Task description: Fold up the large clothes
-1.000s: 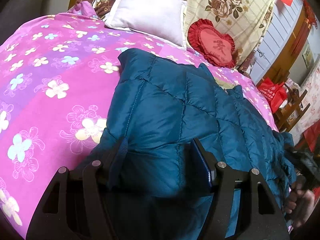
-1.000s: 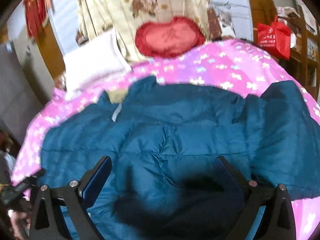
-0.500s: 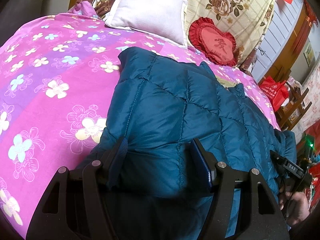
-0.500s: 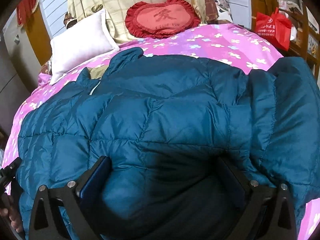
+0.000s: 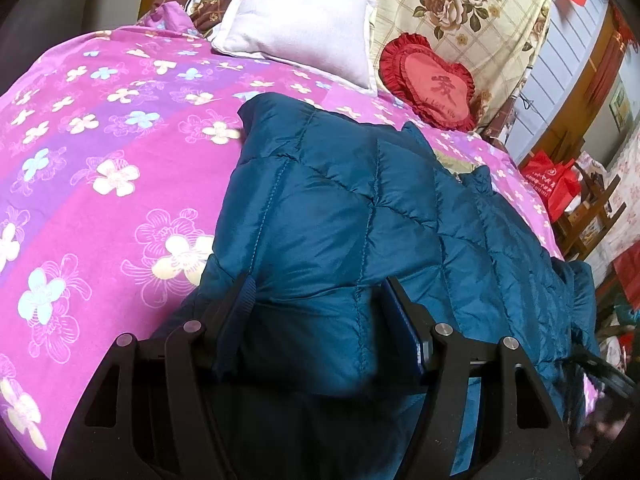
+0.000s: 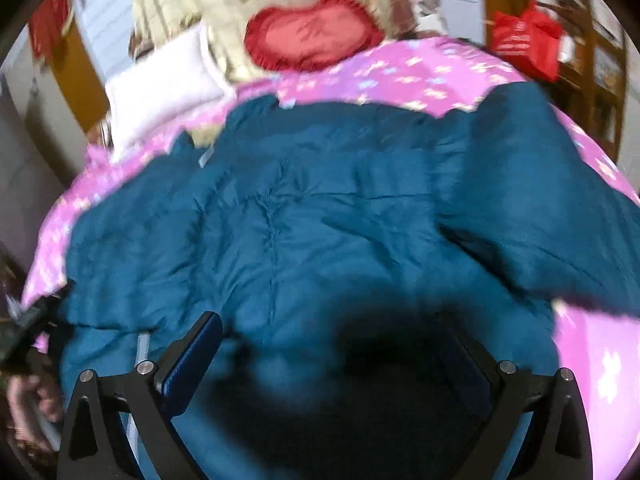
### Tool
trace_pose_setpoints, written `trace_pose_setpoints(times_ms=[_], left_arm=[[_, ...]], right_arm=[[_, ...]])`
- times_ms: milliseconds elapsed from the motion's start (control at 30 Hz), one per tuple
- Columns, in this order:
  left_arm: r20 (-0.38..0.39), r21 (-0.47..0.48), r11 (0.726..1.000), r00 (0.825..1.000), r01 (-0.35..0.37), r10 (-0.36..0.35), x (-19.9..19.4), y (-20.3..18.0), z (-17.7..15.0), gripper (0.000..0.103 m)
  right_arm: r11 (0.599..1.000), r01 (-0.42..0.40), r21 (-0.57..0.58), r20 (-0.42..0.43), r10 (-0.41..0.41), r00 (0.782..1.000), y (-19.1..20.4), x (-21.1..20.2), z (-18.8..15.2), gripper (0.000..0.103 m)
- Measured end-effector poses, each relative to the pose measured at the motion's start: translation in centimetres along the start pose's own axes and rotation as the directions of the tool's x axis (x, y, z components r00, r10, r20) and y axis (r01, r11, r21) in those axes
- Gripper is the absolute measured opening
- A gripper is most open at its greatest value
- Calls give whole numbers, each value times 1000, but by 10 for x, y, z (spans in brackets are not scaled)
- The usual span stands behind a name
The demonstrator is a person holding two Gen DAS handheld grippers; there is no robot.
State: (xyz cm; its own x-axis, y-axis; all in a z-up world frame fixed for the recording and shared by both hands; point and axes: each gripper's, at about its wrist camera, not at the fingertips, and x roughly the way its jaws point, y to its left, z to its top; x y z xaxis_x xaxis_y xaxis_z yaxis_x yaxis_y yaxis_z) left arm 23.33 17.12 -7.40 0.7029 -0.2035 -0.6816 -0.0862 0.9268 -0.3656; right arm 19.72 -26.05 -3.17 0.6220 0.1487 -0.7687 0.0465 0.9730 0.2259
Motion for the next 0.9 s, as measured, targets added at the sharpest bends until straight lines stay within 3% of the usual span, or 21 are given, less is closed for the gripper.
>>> trace_pose_setpoints(times_ms=[67, 167, 233, 300, 367, 500, 567, 733, 800, 900], left_arm=[[0, 2, 1000, 1000, -2, 2, 0, 0, 0, 65], [-3, 14, 1000, 1000, -17, 17, 1, -2, 0, 65], [-18, 79, 994, 997, -74, 76, 0, -12, 0, 65], [-6, 166, 975, 989, -147, 150, -12, -26, -5, 65], [8, 188, 967, 985, -172, 173, -31, -33, -13, 65], [-29, 199, 974, 993, -103, 111, -68, -44, -47, 68], [-53, 224, 971, 993, -87, 101, -75, -50, -65, 75], [-48, 294, 947, 988, -128, 149, -63, -51, -99, 76], [-52, 268, 957, 990, -111, 130, -64, -47, -98, 77], [-48, 255, 959, 989, -121, 137, -64, -47, -99, 78]], right_arm=[[998, -13, 55, 34, 11, 999, -12, -27, -20, 103], [997, 63, 54, 30, -65, 997, -19, -45, -57, 103], [993, 116, 13, -46, -115, 992, -20, -36, -73, 103], [990, 135, -45, -45, -137, 990, -14, -34, -80, 103], [986, 150, -78, -43, -154, 987, -11, -32, -83, 103], [985, 155, -82, -38, -158, 987, -8, -30, -84, 103], [985, 153, -80, -36, -157, 987, -9, -30, -84, 103], [985, 155, -78, -27, -157, 987, -12, -34, -87, 103], [986, 154, -61, 2, -155, 988, -15, -39, -85, 102], [969, 245, 22, 122, -246, 961, -39, -71, -76, 102]])
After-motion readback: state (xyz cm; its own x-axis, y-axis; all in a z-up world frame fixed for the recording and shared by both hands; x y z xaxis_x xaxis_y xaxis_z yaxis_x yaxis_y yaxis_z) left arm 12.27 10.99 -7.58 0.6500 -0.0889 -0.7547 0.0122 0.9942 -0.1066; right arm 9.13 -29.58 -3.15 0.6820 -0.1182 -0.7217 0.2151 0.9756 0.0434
